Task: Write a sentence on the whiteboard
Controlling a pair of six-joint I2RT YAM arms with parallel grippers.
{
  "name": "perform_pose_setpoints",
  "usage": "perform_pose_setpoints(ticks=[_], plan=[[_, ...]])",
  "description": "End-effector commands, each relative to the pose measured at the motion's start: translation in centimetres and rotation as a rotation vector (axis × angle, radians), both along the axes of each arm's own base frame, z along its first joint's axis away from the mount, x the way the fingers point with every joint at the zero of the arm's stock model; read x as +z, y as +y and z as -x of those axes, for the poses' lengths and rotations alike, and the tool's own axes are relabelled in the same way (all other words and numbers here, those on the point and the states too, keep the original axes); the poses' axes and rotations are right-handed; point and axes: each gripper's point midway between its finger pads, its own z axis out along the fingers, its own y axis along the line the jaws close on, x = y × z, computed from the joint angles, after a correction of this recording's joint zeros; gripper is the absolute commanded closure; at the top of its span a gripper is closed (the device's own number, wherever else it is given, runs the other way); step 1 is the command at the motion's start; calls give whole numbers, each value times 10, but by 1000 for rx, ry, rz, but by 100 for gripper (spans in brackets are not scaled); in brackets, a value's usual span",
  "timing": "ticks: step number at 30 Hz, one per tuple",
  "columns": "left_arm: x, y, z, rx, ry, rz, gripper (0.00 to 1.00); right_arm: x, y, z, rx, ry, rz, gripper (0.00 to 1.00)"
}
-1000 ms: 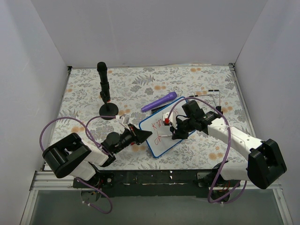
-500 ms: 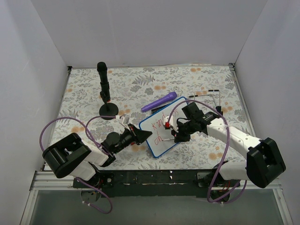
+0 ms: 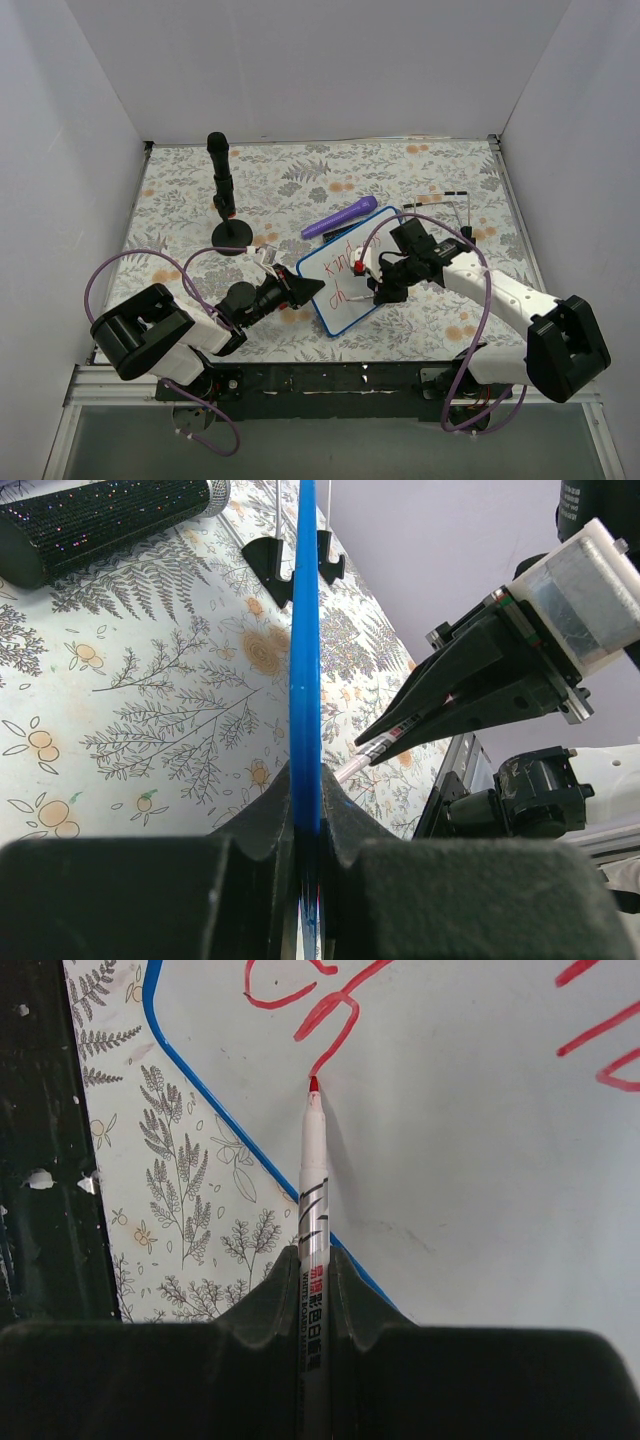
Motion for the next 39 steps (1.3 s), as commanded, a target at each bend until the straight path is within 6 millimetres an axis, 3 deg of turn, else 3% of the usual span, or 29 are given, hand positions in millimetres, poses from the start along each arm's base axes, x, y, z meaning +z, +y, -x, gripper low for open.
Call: perform_pose_setpoints(ticks=[1,4,9,16,39], plan=[[12,-1,2,-14,-52,11,100,37,9,-10,3,-58,-105,99],[12,0,2,-12,-53,10,100,49,9,-10,0,-74,-152,99],[12,0,3,-14,-52,13,100,53,5,-11,-20,-93,-192,99],[14,0,3,-14,-55,19,100,52,0,-22,-107,-105,-241,99],[15,-2,2,-20,-51,23,100,35,-4,-25,-156,-95,-234,99]])
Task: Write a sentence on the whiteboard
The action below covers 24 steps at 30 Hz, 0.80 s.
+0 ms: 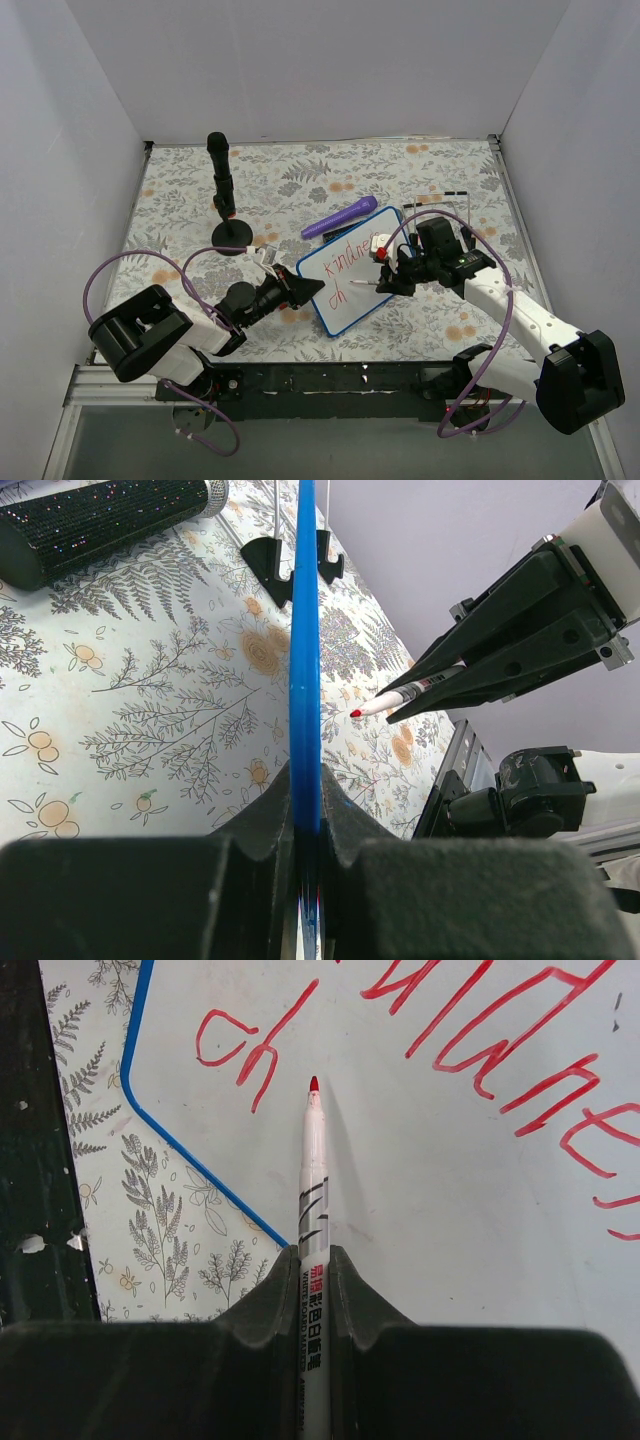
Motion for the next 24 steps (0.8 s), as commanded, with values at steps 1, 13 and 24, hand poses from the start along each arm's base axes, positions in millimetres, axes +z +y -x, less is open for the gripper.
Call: perform_pose_setpoints(ticks=[1,13,24], plan=[[13,-2,2,-17,-46,24,100,0,1,-6,-14,-16,-10,99],[15,-5,1,-23,-50,28,100,-18,4,-2,7,26,43,99],[15,-5,2,-30,-52,31,100,-17,7,-8,-4,27,53,99]])
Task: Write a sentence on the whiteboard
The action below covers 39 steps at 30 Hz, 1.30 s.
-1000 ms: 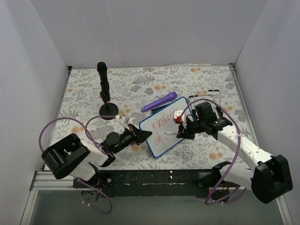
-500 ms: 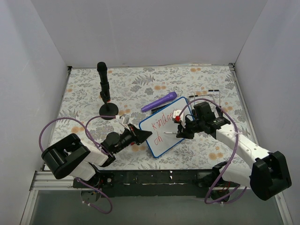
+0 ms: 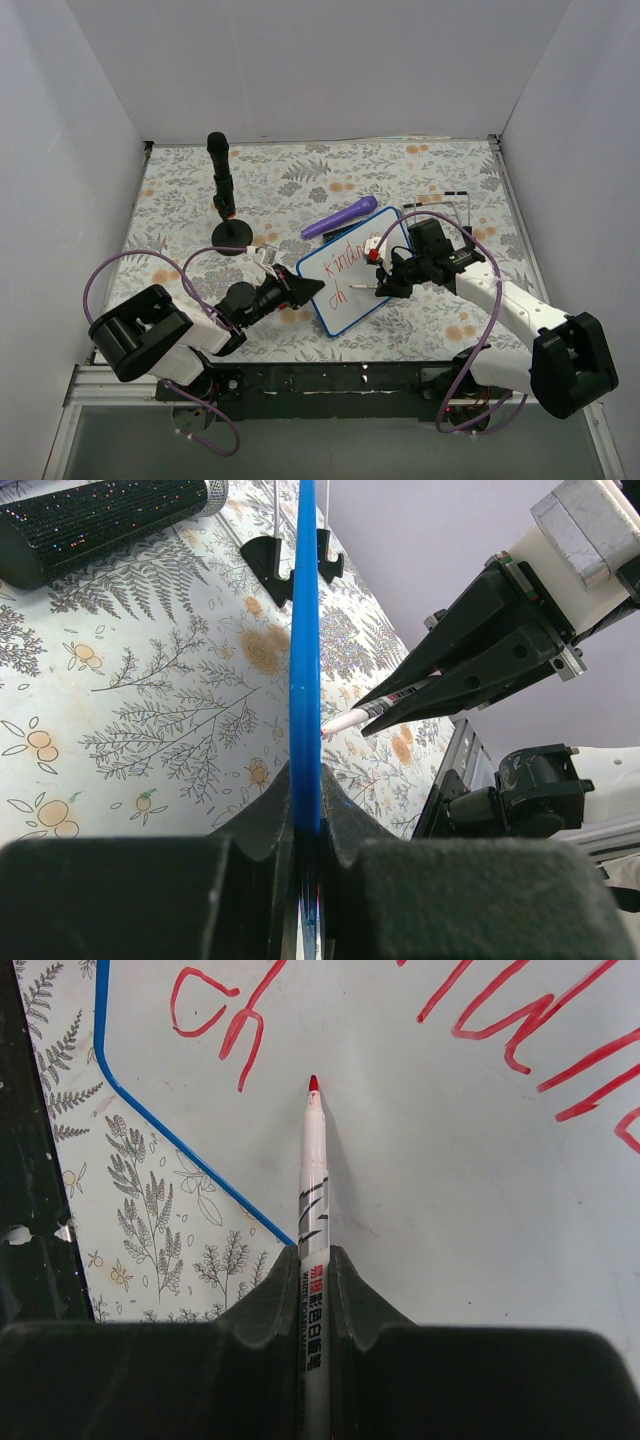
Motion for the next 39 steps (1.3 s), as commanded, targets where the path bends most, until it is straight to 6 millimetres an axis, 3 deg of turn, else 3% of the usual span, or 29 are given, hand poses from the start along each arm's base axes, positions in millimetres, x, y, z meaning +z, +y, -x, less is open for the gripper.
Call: perform_pose_setpoints(ticks=[1,11,25,39], plan=[[15,-5,2,-27,-52,30,100,6,8,-7,4,-19,-22,99],[14,-5,2,-30,-51,29,100,11,15,-1,47,-10,-49,99],[15,-3,2,-22,-52,31,100,-3,8,9,98,8,36,99],[15,-2,3,-24,-54,29,100,8,3,-11,27,-66,58,99]])
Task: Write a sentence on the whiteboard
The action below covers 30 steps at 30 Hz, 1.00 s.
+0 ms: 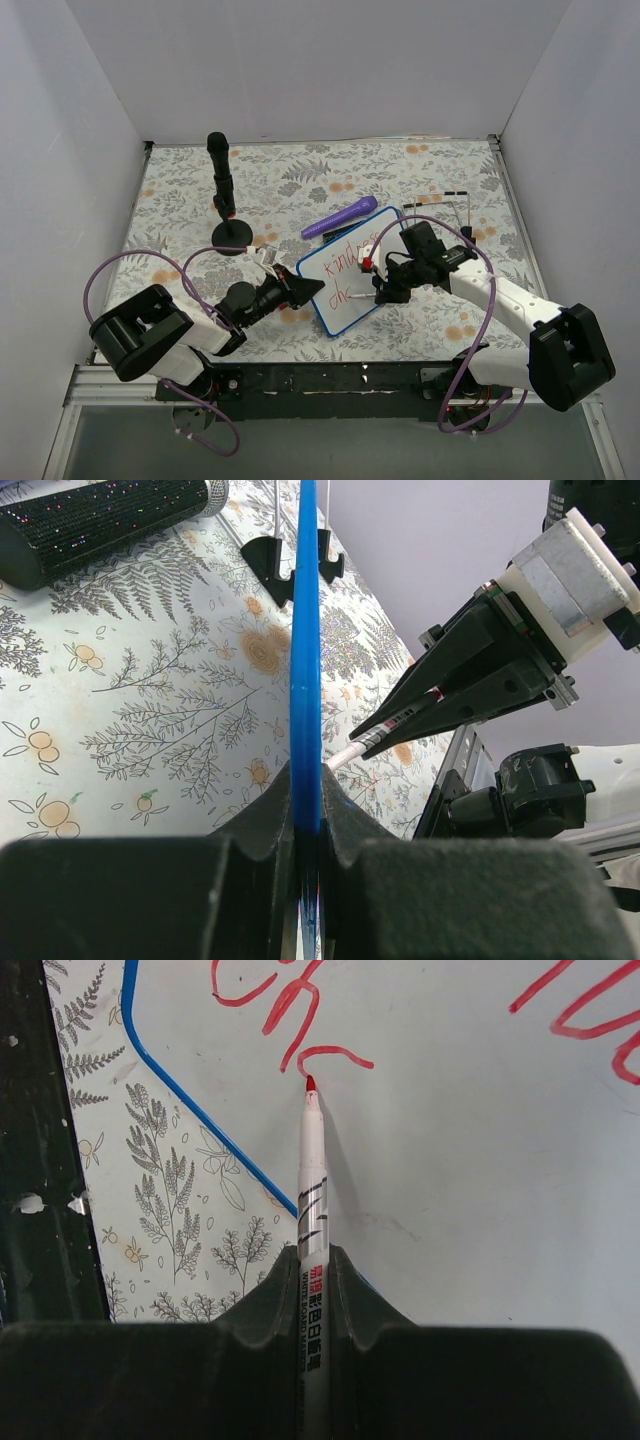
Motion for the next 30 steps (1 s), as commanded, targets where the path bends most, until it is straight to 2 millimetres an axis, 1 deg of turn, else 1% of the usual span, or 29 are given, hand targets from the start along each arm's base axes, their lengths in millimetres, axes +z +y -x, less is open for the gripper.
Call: perform_pose_setpoints(ticks=[1,7,11,16,21,30], plan=[[15,-2,3,-23,-53,29,100,22,2,-27,-50,-96,-8,99],[14,-3,3,-26,-51,25,100,33,6,-39,-70,-122,-26,99],[15,-3,3,-28,-54,26,100,34,7,-42,-79,-123,-26,99],[14,-2,3,-23,-53,25,100,23,2,-34,-59,-98,-2,99],[14,-2,3,-20,-53,23,100,9,-8,-18,-35,-65,35,99],[15,-2,3,-20,-54,25,100,-1,-19,-14,-35,-62,82,99]])
